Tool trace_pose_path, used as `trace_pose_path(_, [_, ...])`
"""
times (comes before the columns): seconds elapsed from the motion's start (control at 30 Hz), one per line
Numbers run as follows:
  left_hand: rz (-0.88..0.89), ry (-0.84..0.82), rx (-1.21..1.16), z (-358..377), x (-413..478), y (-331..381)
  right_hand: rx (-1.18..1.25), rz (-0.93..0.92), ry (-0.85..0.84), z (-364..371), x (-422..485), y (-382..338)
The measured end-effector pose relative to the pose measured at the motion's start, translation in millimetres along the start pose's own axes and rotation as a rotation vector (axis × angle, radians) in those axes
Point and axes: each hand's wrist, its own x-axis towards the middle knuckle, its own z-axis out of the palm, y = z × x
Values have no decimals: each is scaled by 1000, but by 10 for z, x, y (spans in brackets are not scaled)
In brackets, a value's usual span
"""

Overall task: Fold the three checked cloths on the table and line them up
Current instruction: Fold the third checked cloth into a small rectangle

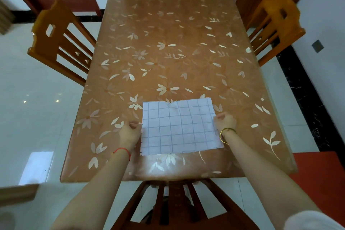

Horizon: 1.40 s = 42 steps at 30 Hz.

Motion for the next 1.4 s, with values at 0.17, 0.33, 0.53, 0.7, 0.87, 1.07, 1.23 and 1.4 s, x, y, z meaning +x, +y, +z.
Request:
trace_pose_path(0.17, [5, 15, -56, 76, 404, 299, 22, -56, 5, 76, 352, -306])
trace_pose_path(0.33, [-28, -29, -48, 229, 665, 472, 11, -54, -37, 211, 644, -446])
trace_pose_path(0.53, [-129, -6, -1, 380, 962, 520, 0, -35, -4, 356, 838, -482])
trace_pose_path(0.7, [-200, -19, 21, 434, 1092, 579, -14, 41, 3, 380, 910, -530])
trace_pose_path(0.87, [-203, 2, 14, 409, 1207, 530, 63, 73, 39, 363, 978, -503])
trace_pose_path(1.07, [-126, 74, -13, 431, 1228, 590, 177, 90, 96, 330, 983, -425])
trace_pose_path(1.23, [-89, 42, 9, 409, 1160, 617, 167, 37, 107, 229, 890, -327])
trace_pose_path(1.4, [-52, 80, 72, 358, 887, 368, 11, -10, 79, 55, 679, -79])
